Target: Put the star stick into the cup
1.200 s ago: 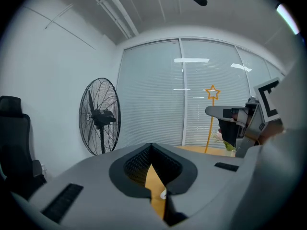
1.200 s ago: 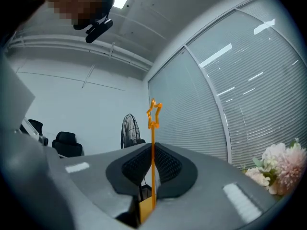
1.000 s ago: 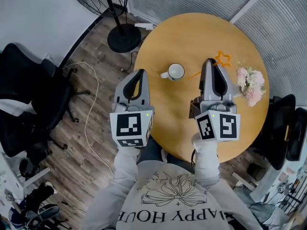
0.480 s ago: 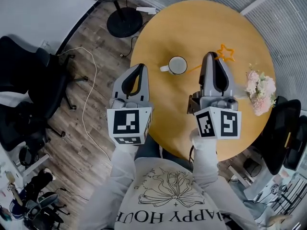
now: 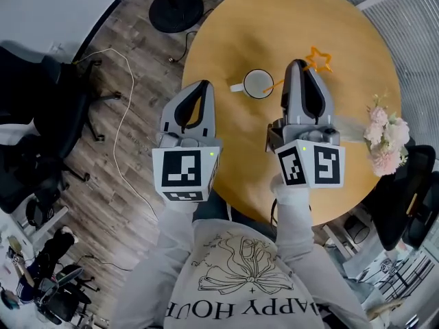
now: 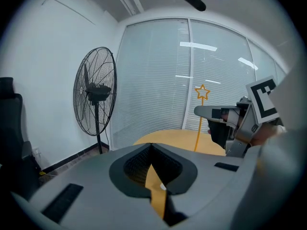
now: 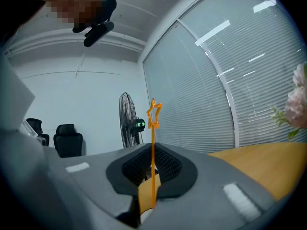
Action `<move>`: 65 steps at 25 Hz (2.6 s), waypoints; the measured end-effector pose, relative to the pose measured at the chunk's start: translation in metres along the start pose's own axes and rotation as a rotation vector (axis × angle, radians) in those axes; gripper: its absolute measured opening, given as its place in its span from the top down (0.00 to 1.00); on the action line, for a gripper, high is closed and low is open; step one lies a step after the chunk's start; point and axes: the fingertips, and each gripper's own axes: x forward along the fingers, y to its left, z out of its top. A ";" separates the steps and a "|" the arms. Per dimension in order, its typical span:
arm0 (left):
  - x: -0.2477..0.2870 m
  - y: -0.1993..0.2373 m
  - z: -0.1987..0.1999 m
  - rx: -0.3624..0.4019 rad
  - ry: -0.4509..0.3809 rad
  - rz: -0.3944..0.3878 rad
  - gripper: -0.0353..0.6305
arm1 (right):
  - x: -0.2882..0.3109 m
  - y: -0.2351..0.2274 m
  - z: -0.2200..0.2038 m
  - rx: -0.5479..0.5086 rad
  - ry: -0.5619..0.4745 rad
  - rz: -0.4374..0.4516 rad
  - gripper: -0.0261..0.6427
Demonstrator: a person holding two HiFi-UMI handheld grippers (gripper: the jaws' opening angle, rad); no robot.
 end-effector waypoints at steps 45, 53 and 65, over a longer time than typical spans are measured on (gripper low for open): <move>0.069 0.005 -0.072 -0.081 0.150 -0.047 0.94 | 0.066 -0.025 -0.125 0.022 0.233 0.025 0.91; 0.068 0.005 -0.072 -0.083 0.150 -0.047 0.94 | 0.071 -0.025 -0.128 0.042 0.241 0.037 0.83; 0.046 0.001 -0.044 -0.078 0.089 -0.038 0.94 | 0.049 -0.022 -0.111 0.053 0.249 0.002 0.69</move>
